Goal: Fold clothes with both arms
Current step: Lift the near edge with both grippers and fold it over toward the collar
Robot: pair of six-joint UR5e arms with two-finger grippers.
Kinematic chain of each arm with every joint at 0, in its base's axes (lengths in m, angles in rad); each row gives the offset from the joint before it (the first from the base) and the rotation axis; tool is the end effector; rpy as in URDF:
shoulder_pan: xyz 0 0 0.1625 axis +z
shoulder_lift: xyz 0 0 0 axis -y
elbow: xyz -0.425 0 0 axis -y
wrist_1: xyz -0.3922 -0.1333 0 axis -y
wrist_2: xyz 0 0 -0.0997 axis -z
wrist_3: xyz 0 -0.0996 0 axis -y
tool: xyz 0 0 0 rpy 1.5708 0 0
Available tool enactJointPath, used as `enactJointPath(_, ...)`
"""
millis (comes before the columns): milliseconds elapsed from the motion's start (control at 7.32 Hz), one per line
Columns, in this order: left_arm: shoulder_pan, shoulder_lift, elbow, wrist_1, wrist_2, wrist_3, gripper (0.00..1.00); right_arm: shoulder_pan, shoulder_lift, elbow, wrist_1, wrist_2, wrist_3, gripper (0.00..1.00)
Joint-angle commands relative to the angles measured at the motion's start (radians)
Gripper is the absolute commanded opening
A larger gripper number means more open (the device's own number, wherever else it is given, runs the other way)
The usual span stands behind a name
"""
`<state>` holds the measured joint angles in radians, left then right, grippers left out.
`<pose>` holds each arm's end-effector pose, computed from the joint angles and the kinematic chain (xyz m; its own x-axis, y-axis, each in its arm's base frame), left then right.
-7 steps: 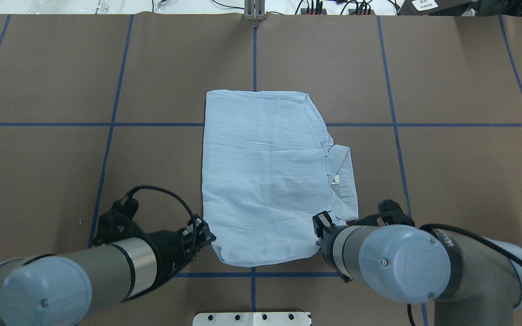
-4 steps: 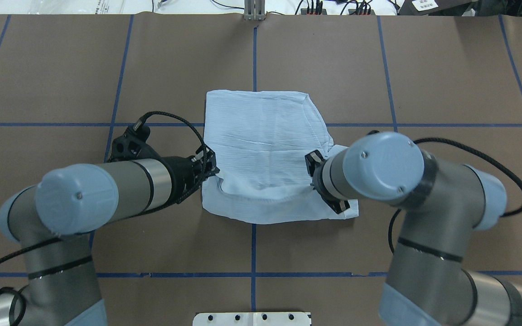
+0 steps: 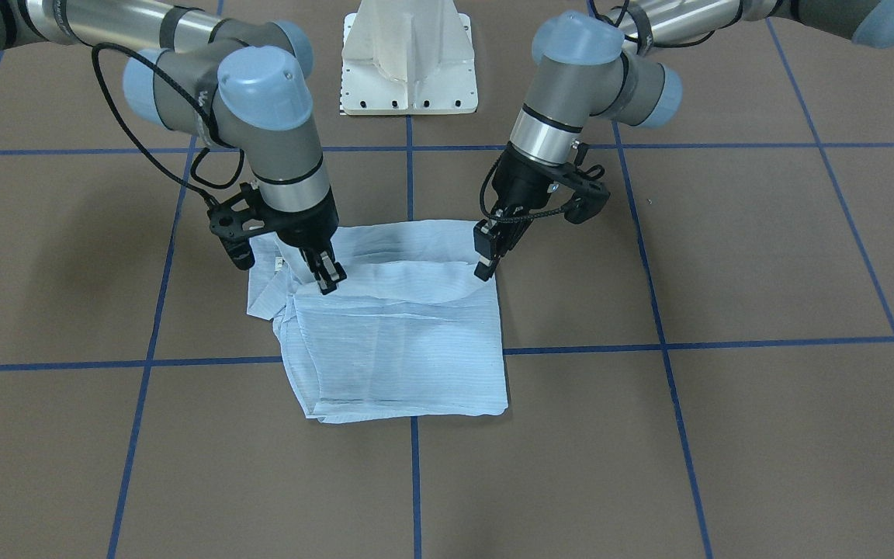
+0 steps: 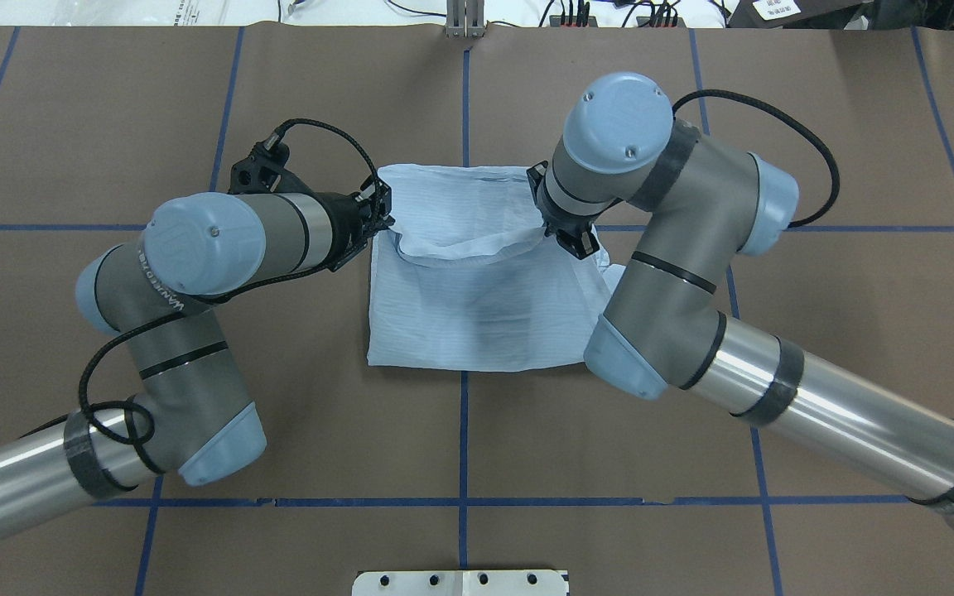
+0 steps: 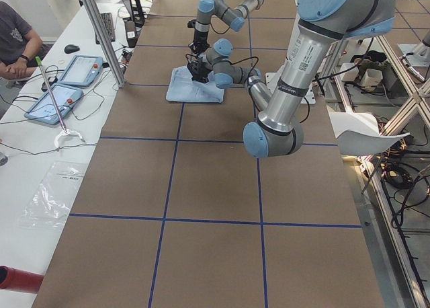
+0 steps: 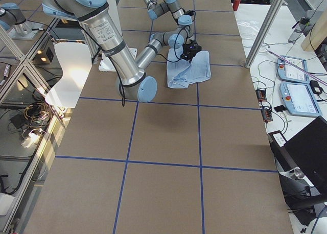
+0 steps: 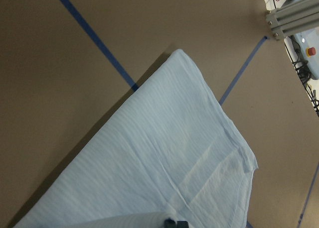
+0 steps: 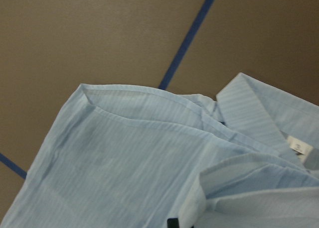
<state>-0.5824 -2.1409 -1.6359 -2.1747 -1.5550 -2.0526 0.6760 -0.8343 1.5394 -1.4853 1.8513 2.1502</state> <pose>0.4868 -0.4821 0.2257 -0.0196 -0.5419 -0.8402 0.6244 0.6497 -0.4336 -0.4973 -0.5344 0.2196 0.2140 0.8461 0.4881 -0.6751 0.4893 -0.5521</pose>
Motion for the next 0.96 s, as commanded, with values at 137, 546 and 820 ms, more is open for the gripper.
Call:
enactJointPath(137,-0.068,-0.12,0.261,-0.138,-0.019,0.051,0.0,0.054,0.151,-0.313,0.118,0.043,-0.108,0.0)
enactJointPath(546,-0.086,-0.14,0.408,-0.252,-0.019,0.118,0.0,0.057,0.15,-0.399,0.227,0.04,-0.137,0.0)
enactJointPath(820,-0.089,-0.14,0.432,-0.255,-0.019,0.127,0.35,0.06,0.15,-0.41,0.249,0.034,-0.182,1.0)
